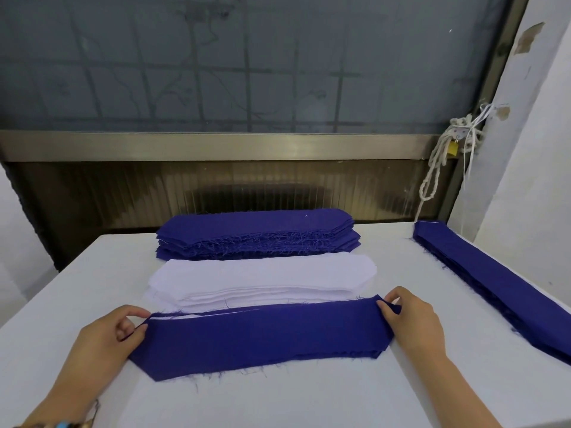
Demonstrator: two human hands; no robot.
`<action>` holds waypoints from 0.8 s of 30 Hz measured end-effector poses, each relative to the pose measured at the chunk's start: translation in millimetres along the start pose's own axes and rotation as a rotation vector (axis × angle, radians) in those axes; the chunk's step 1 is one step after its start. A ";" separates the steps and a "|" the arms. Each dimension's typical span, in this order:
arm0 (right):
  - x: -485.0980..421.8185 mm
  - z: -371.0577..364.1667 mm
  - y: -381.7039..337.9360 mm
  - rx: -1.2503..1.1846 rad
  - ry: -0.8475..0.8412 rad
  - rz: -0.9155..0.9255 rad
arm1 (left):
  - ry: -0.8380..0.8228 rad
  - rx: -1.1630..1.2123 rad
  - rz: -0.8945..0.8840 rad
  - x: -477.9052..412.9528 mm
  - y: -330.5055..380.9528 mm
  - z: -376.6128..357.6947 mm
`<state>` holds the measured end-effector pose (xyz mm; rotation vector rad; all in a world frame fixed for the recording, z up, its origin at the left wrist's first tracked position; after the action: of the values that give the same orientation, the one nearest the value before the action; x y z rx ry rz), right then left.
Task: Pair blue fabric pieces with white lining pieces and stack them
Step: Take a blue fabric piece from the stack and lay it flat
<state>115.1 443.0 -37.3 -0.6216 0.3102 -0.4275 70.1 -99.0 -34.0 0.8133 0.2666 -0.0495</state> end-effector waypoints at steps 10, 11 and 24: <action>1.7 -1.0 -1.4 -0.035 -0.013 0.019 | 0.003 -0.009 0.022 1.6 -1.3 1.5; 1.9 -0.9 -2.7 -0.027 -0.013 0.027 | 0.002 -0.018 0.024 1.5 -1.3 1.6; 6.5 5.0 -13.7 0.039 0.055 0.113 | 0.024 -0.050 0.071 1.9 -1.5 2.8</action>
<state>118.8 432.4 -25.9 -0.5519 0.3862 -0.3418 72.4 -101.9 -33.7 0.7730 0.2605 0.0340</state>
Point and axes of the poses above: each hand's wrist, its own x-axis away from the middle knuckle, its own z-axis out of the back of the hand, y = z × x, the point moved 10 cm from there along -x, towards the middle knuckle, and after that the axes turned 5 degrees about -y, right-handed, at the moved point
